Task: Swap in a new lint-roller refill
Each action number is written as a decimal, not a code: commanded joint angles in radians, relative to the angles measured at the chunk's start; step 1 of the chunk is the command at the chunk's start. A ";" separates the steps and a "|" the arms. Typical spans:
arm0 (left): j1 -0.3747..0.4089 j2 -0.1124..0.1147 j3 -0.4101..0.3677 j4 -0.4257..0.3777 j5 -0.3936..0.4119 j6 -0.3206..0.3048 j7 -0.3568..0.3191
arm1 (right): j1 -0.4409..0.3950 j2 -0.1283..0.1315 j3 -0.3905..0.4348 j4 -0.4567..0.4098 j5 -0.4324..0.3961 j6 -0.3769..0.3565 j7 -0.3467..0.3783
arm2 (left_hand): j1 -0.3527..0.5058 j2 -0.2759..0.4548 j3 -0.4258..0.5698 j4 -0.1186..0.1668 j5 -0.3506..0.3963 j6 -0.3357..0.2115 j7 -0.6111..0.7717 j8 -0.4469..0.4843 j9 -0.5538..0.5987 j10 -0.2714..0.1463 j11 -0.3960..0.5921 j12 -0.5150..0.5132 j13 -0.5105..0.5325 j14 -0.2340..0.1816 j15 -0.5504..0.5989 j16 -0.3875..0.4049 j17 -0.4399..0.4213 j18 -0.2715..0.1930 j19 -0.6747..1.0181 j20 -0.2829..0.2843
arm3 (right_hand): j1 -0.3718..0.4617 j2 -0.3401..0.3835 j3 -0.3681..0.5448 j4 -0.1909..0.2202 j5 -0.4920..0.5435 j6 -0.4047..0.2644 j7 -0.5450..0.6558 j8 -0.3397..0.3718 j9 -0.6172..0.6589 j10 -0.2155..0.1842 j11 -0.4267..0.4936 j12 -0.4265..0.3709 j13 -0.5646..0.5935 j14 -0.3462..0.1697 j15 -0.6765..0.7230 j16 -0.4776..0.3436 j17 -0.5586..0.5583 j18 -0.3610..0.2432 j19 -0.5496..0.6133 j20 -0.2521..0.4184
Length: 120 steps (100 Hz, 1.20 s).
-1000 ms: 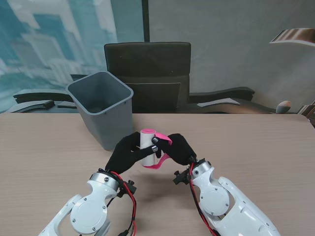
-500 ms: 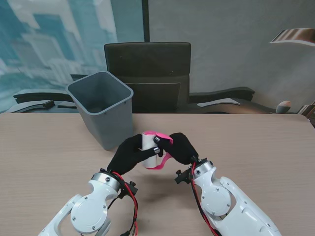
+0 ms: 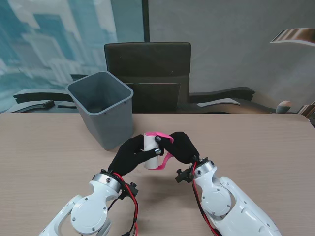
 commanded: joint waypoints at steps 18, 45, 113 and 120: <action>-0.020 -0.002 0.015 0.033 0.062 -0.038 0.010 | -0.010 -0.006 0.004 -0.043 0.010 0.080 0.016 | 0.175 0.124 0.126 0.055 0.082 -0.202 0.217 0.042 0.012 -0.042 0.018 0.032 0.006 -0.023 0.035 0.020 0.004 -0.027 0.023 -0.002 | 0.097 0.141 0.048 0.070 0.068 0.082 -0.005 -0.014 0.063 0.051 0.097 0.013 -0.005 -0.327 0.159 0.031 0.052 -0.248 0.184 0.009; -0.030 0.001 0.019 0.045 0.071 -0.039 0.000 | -0.005 -0.011 0.002 -0.044 0.009 0.088 -0.003 | 0.175 0.122 0.126 0.056 0.085 -0.200 0.216 0.041 0.015 -0.040 0.018 0.033 0.008 -0.022 0.036 0.021 0.005 -0.025 0.024 -0.002 | 0.090 0.156 0.012 0.058 0.069 0.082 -0.003 -0.016 0.063 0.050 0.098 0.014 -0.005 -0.328 0.160 0.030 0.052 -0.247 0.184 0.008; -0.045 0.003 0.033 0.084 0.134 -0.113 0.021 | -0.014 -0.014 0.011 -0.067 -0.004 0.087 -0.028 | 0.175 0.121 0.129 0.056 0.087 -0.200 0.215 0.040 0.017 -0.040 0.016 0.034 0.009 -0.021 0.036 0.021 0.005 -0.024 0.024 -0.003 | 0.011 0.235 -0.113 0.013 0.040 0.086 -0.031 -0.028 0.060 0.018 0.131 0.040 -0.005 -0.344 0.160 0.035 0.053 -0.246 0.184 0.015; -0.045 0.003 0.033 0.085 0.139 -0.118 0.024 | -0.017 -0.014 0.013 -0.069 -0.009 0.087 -0.030 | 0.175 0.121 0.129 0.056 0.086 -0.200 0.214 0.040 0.017 -0.039 0.016 0.034 0.009 -0.021 0.035 0.021 0.005 -0.023 0.025 -0.003 | -0.001 0.234 -0.119 0.010 0.035 0.086 -0.036 -0.029 0.060 0.015 0.132 0.044 -0.005 -0.346 0.160 0.036 0.053 -0.246 0.184 0.016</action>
